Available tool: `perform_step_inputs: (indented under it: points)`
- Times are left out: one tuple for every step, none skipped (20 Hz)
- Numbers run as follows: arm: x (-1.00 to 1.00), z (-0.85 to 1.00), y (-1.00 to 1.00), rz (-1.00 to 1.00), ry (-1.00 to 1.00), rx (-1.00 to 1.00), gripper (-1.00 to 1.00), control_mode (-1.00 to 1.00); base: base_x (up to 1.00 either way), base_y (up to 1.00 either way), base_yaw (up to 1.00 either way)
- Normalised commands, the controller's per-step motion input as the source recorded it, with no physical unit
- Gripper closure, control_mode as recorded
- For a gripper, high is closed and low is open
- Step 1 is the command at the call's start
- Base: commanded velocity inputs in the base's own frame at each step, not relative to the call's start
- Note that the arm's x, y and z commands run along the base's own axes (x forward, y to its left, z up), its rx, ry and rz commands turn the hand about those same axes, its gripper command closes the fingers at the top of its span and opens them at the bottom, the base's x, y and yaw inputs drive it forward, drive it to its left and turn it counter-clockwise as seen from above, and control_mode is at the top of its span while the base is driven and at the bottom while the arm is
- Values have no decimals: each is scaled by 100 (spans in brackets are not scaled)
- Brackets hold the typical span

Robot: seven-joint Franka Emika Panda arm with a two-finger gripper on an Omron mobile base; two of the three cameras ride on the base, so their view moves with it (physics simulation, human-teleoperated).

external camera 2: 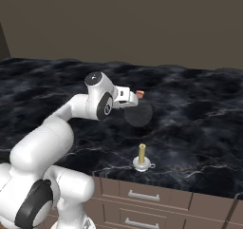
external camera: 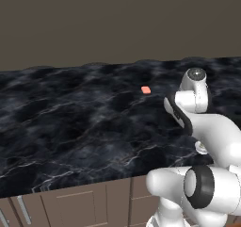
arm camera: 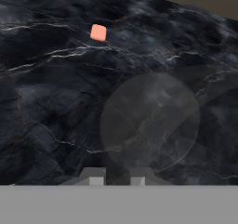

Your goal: Pick the candle and jar from the dining table and place them in the open cabinet. Close the cabinet after placing the objects.

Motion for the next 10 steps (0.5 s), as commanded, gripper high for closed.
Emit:
perform_step_inputs:
  points:
    - [-74,17,35,0,0,7,100,-100,0,0,0]
    - [-68,10,31,0,0,8,100,-100,0,0,0]
    - [-54,2,34,0,1,11,100,-100,0,0,0]
    - [-53,0,32,1,2,12,100,-100,0,0,0]
    - [-46,0,33,4,3,12,100,-100,0,0,0]
    - [-31,0,34,8,5,9,100,-100,0,0,0]
    - [-31,0,43,11,3,5,100,-100,0,0,0]
    - [-29,0,46,12,4,6,100,-100,0,0,0]
    - [-28,0,55,12,5,5,100,-100,0,0,0]
    - [-36,0,54,13,4,5,100,-100,0,0,0]
